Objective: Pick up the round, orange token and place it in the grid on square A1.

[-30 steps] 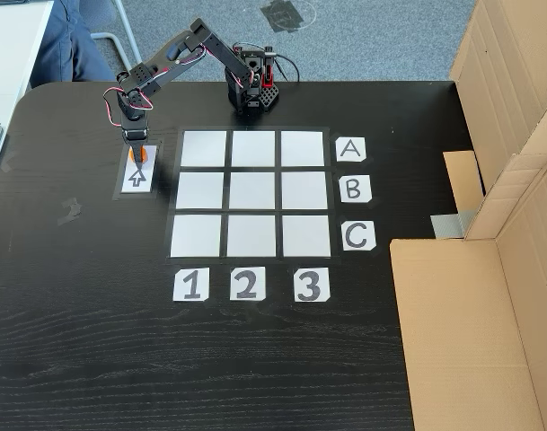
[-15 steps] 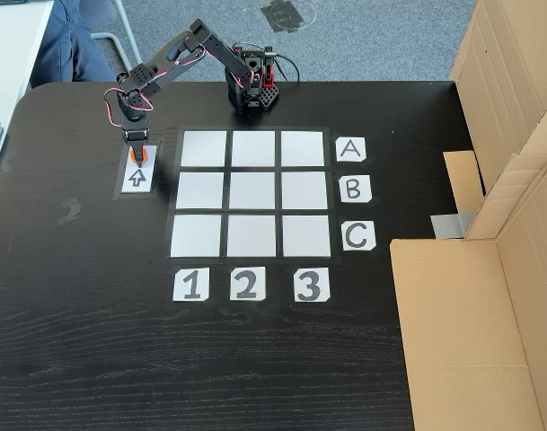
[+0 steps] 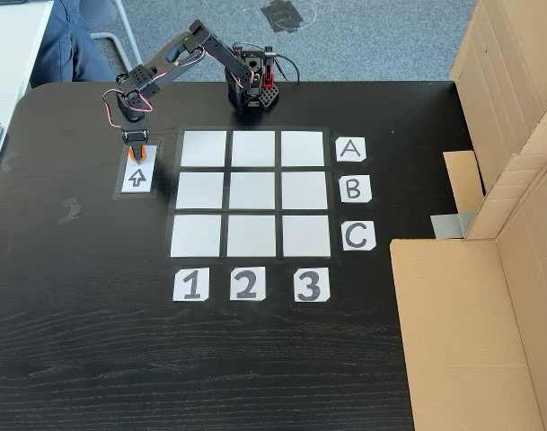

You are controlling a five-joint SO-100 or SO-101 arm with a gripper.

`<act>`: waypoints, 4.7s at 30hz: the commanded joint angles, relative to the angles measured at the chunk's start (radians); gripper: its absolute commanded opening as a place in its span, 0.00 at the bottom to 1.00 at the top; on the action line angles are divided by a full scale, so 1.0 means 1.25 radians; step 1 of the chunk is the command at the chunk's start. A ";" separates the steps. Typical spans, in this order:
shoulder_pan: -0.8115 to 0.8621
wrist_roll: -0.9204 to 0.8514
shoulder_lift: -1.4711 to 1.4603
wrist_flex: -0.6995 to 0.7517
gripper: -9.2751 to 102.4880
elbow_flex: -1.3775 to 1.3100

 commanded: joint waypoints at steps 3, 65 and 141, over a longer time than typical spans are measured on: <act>-0.001 0.009 0.006 -0.006 0.19 -0.039; -0.098 -0.011 1.050 0.125 0.19 0.807; -0.220 -0.010 0.807 -0.244 0.20 1.027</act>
